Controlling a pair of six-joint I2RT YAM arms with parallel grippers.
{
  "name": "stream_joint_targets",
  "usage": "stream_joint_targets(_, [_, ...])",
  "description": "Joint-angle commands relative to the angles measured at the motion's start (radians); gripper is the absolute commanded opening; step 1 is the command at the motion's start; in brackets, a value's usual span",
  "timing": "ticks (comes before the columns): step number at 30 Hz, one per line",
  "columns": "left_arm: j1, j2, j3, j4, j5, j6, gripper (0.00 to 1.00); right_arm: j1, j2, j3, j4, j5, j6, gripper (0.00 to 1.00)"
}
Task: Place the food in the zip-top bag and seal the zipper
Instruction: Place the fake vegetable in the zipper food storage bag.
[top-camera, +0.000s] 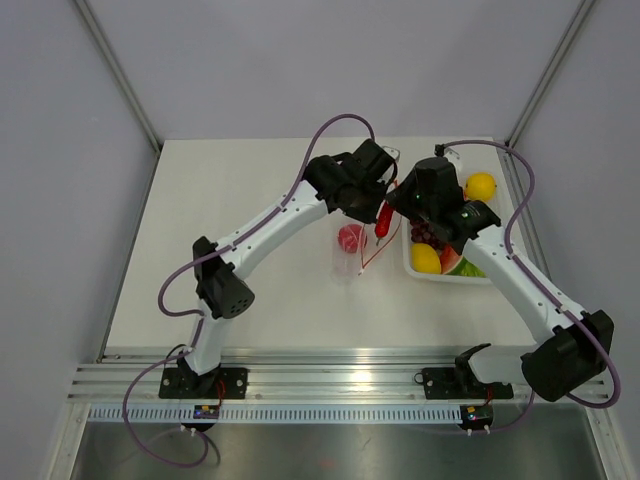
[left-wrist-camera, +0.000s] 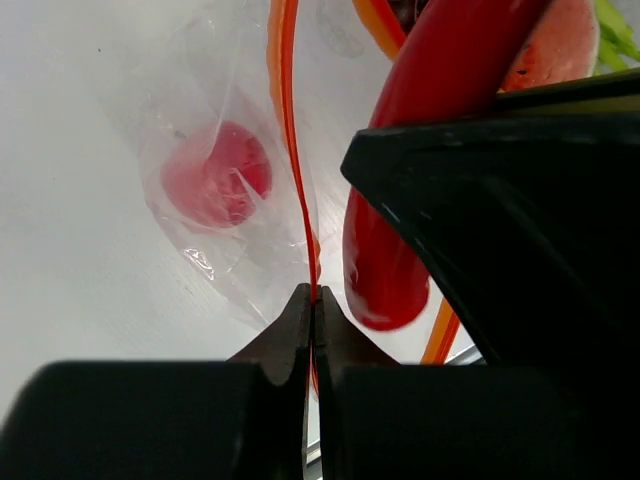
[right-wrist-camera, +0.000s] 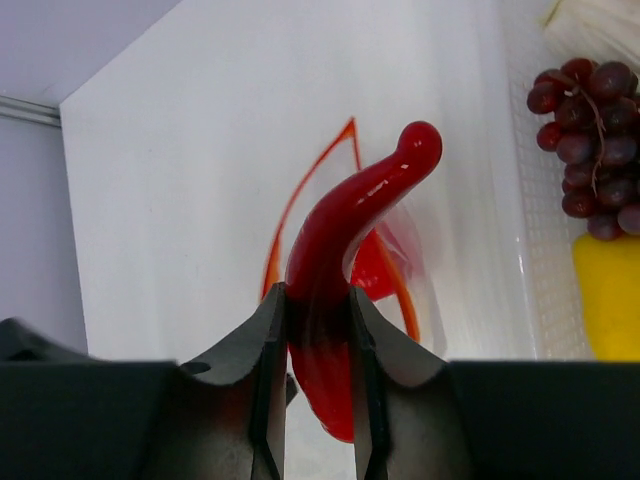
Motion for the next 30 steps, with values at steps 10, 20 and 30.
stream_joint_targets(10, [0.033,-0.089,-0.037,0.111,0.136,-0.063,0.00,0.060,-0.062,-0.104,0.025,0.051,0.043,0.02])
stream_joint_targets(20, [0.061,-0.124,-0.116,0.166,0.110,-0.091,0.00,0.078,-0.144,-0.026,-0.111,0.154,-0.067,0.80])
stream_joint_targets(30, [0.087,-0.169,-0.206,0.197,0.122,-0.087,0.00,-0.151,-0.176,-0.008,-0.249,0.300,-0.274,0.79])
